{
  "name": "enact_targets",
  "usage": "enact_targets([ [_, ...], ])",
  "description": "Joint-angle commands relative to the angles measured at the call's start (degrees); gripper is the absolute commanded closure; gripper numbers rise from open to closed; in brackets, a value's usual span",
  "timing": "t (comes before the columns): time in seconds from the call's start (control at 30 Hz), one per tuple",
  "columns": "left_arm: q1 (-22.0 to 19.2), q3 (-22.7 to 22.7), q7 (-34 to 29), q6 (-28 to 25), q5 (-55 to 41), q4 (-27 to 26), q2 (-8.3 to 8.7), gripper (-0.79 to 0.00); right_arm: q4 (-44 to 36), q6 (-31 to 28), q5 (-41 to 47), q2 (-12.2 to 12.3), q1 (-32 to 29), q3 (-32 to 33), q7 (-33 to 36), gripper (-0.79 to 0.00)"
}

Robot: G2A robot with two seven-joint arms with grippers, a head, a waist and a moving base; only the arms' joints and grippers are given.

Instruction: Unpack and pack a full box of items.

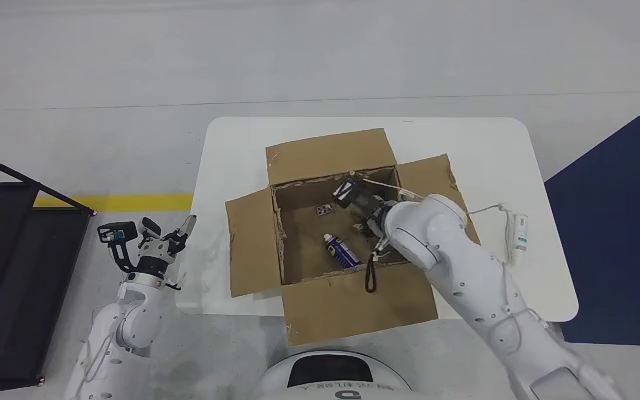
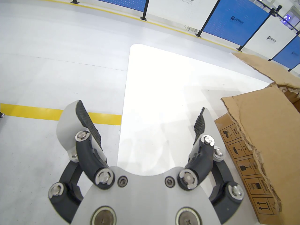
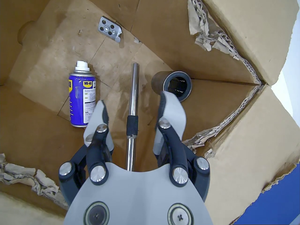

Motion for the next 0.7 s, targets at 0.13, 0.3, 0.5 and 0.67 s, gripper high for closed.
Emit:
enact_targets([
  [0.13, 0.0, 0.0, 0.0, 0.0, 0.0, 0.0, 0.0, -0.785, 3.9, 0.4, -1.3, -0.6, 1.8, -2.7, 4.8, -0.625],
  [0.3, 0.0, 0.0, 0.0, 0.0, 0.0, 0.0, 0.0, -0.785, 5.2, 1.3, -0.6, -1.3, 3.1, -4.4, 6.6, -0.582],
  [0.5, 0.0, 0.0, 0.0, 0.0, 0.0, 0.0, 0.0, -0.785, 8.3, 3.0, -3.3, -1.9, 4.4, -6.6, 10.1, -0.382],
  [0.67, 0.0, 0.0, 0.0, 0.0, 0.0, 0.0, 0.0, -0.785, 10.1, 2.9, -4.3, -2.3, 5.3, -8.0, 10.1, -0.32],
])
